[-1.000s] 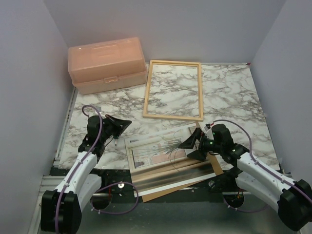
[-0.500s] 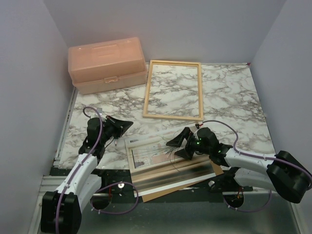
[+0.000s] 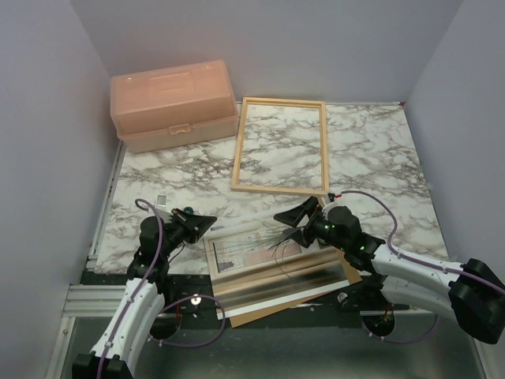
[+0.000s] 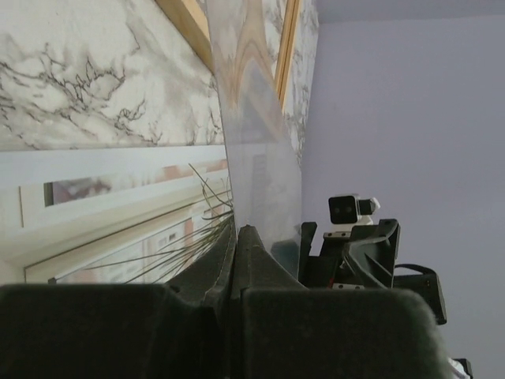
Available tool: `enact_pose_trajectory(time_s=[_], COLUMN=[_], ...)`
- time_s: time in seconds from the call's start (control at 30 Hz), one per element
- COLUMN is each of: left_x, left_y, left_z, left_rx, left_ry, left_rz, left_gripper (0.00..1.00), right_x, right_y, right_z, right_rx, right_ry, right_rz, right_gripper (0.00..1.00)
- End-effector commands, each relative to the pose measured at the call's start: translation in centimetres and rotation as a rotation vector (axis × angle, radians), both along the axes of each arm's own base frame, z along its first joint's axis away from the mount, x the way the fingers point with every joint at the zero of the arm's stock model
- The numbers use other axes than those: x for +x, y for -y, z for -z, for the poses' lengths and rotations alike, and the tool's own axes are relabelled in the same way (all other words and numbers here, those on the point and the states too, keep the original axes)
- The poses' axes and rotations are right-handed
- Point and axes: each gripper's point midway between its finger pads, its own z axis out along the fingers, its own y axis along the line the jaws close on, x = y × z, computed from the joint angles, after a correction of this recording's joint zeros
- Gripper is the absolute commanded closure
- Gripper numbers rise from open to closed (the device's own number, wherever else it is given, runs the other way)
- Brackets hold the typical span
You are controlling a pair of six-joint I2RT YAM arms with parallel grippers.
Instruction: Put the photo into the frame
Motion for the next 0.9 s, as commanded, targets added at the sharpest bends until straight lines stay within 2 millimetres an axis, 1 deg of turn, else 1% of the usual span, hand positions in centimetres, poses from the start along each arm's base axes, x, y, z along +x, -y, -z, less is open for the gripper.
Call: enact_pose_trajectory(time_s=[0.0,0.2,0.33,0.4,0.5,0.57,0.67,0.8,0.83,0.87], left_x=[-2.1,-3.5,-4.2,-4.5,-4.9,-5.1,-5.3,-5.4,-5.4,-5.4], left_y=[0.8,1.1,1.5,1.7,2.1,2.3,2.4,2.5,2.5,2.6], left_z=[0.7,2.3,2.5,2.2,1.9,2.0,2.2,2.4,2.5,2.5], left_rx=[-0.041,-0.074,-0.072,-0.072,-0.07,-0.067,-0.053,-0.052,-0.05,-0.048], left_ry=[-0.014,-0.051,-0.059,-0.055,-0.056,-0.061,-0.064,-0.071,-0.076,-0.073], left_rz=[0.041,0.05,0.069,0.079,0.101,0.113,0.12,0.13,0.132,0.134], left_gripper=[1.0,1.0,1.0,1.0,1.0,1.0,1.0,1.0,0.98,0.93], right_x=[1.1,2.0,2.9,3.1,3.4,3.6,3.6,3.8,3.9,3.9], right_y=[-0.2,-0.8,-0.7,-0.7,-0.5,-0.4,-0.4,0.0,0.2,0.3], right_z=[-1.1,-1.8,-2.1,-2.1,-2.3,-2.3,-2.6,-3.2,-3.3,-3.3], right_rx=[0.02,0.019,-0.009,-0.024,-0.033,-0.04,-0.036,-0.047,-0.053,-0.059], right_ry=[0.036,0.048,0.06,0.062,0.069,0.061,0.053,0.054,0.054,0.054], right_rz=[0.042,0.052,0.082,0.092,0.107,0.119,0.124,0.146,0.152,0.157], right_gripper=[0.13,0.2,0.25,0.27,0.33,0.39,0.51,0.61,0.66,0.72])
